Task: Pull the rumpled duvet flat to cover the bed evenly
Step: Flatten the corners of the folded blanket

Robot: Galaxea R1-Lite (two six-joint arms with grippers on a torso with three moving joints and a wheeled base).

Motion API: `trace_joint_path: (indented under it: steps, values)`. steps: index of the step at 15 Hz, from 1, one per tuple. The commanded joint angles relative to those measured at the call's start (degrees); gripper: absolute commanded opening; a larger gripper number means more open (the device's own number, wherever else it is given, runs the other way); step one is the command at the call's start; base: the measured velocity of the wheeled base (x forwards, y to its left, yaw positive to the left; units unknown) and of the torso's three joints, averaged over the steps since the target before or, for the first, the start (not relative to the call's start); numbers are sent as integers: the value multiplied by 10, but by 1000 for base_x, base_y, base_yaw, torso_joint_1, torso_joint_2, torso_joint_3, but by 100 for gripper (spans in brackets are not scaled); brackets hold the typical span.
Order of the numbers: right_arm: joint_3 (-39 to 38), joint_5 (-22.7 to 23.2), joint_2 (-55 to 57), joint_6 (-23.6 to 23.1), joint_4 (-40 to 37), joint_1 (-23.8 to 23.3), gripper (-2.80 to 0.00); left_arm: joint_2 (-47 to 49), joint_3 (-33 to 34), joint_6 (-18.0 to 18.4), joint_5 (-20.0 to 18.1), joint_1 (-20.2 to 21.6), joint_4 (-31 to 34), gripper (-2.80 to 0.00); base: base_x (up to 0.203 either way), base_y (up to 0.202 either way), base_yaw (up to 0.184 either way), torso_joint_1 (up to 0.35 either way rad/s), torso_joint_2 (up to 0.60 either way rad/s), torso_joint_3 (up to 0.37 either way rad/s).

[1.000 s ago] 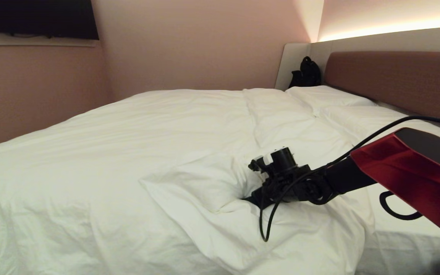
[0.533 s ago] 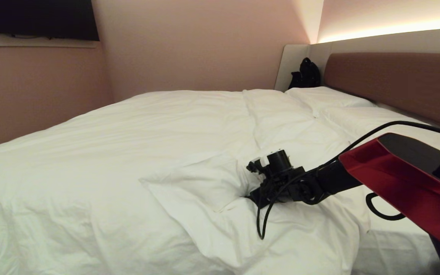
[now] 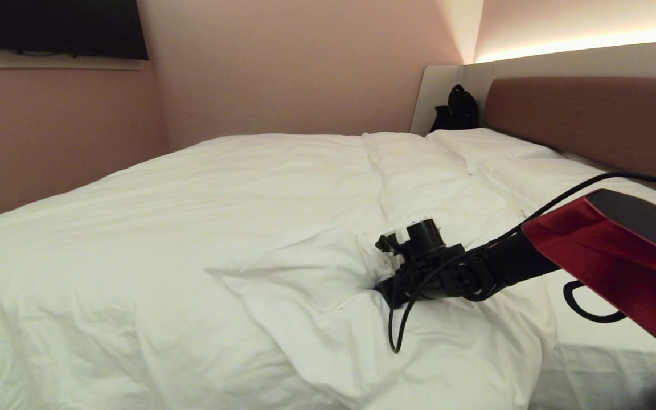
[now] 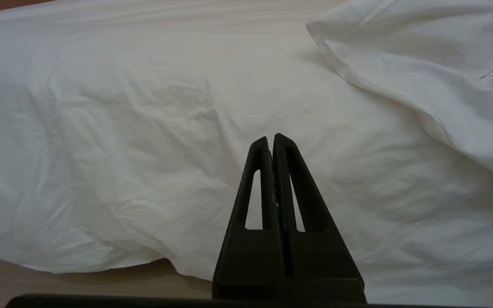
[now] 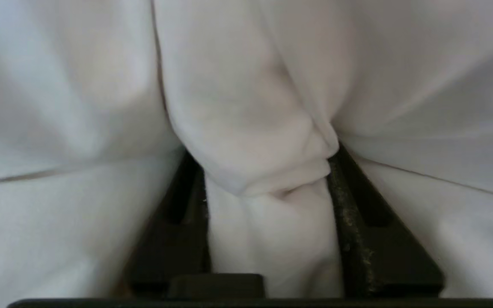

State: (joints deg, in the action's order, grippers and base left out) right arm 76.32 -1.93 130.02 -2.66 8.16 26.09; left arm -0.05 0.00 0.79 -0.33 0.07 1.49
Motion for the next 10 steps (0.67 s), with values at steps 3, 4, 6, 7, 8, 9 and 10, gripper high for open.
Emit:
trace_joint_path:
  steps: [3, 4, 6, 7, 8, 9, 10]
  values:
    - [-73, 1, -142, 2, 3, -19, -280, 0, 0, 0, 0, 0, 0, -280, 0, 0, 0, 0, 0, 0]
    - [-100, 1, -181, 0, 3, -29, -280, 0, 0, 0, 0, 0, 0, -280, 0, 0, 0, 0, 0, 0]
    - [-149, 1, -230, -3, 3, -51, -280, 0, 0, 0, 0, 0, 0, -280, 0, 0, 0, 0, 0, 0]
    - [-173, 1, -256, -7, 3, -65, -280, 0, 0, 0, 0, 0, 0, -280, 0, 0, 0, 0, 0, 0]
    - [-200, 1, -301, -11, 3, -81, -280, 0, 0, 0, 0, 0, 0, -280, 0, 0, 0, 0, 0, 0]
    - [-234, 1, -346, -16, 3, -97, -280, 0, 0, 0, 0, 0, 0, -280, 0, 0, 0, 0, 0, 0]
    - [-265, 1, -382, -22, 3, -114, -280, 0, 0, 0, 0, 0, 0, -280, 0, 0, 0, 0, 0, 0]
